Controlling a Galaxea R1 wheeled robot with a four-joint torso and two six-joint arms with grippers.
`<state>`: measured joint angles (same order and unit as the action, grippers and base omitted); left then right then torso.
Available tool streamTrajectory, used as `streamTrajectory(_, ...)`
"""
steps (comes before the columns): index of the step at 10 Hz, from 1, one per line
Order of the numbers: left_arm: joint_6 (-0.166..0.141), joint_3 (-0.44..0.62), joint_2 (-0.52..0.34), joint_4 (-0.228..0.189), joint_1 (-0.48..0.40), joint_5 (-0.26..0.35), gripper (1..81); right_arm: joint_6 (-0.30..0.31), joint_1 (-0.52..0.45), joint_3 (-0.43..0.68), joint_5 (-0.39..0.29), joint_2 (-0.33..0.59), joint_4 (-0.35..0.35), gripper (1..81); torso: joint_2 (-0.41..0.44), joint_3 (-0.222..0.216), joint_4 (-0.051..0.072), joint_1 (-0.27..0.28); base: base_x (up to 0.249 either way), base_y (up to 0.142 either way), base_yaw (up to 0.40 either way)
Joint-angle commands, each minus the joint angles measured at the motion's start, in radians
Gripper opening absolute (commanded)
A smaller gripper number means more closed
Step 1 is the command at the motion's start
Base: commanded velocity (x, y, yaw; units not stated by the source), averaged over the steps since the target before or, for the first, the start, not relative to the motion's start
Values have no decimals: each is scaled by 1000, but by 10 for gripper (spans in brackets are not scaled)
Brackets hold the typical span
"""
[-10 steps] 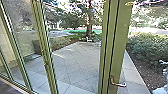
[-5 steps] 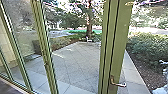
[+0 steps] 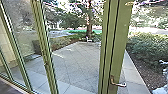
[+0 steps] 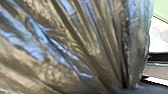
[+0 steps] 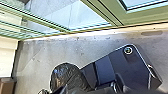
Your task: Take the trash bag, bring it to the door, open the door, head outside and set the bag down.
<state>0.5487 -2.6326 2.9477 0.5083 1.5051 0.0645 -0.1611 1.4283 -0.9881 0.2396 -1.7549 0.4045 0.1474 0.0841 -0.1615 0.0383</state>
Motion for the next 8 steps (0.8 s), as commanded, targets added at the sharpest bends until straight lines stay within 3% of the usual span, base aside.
streamTrajectory(1,5,0,1,7,-56,72,10,3,-177,103,-97,134,134,811,0,0,0,0,0,0,0)
streamTrajectory(5,0,-1,7,9,-52,71,10,5,-466,135,-287,228,375,811,0,0,0,0,0,0,0)
streamTrajectory(8,0,-3,10,9,-53,69,10,8,-674,62,-473,243,468,811,0,0,0,0,0,0,0)
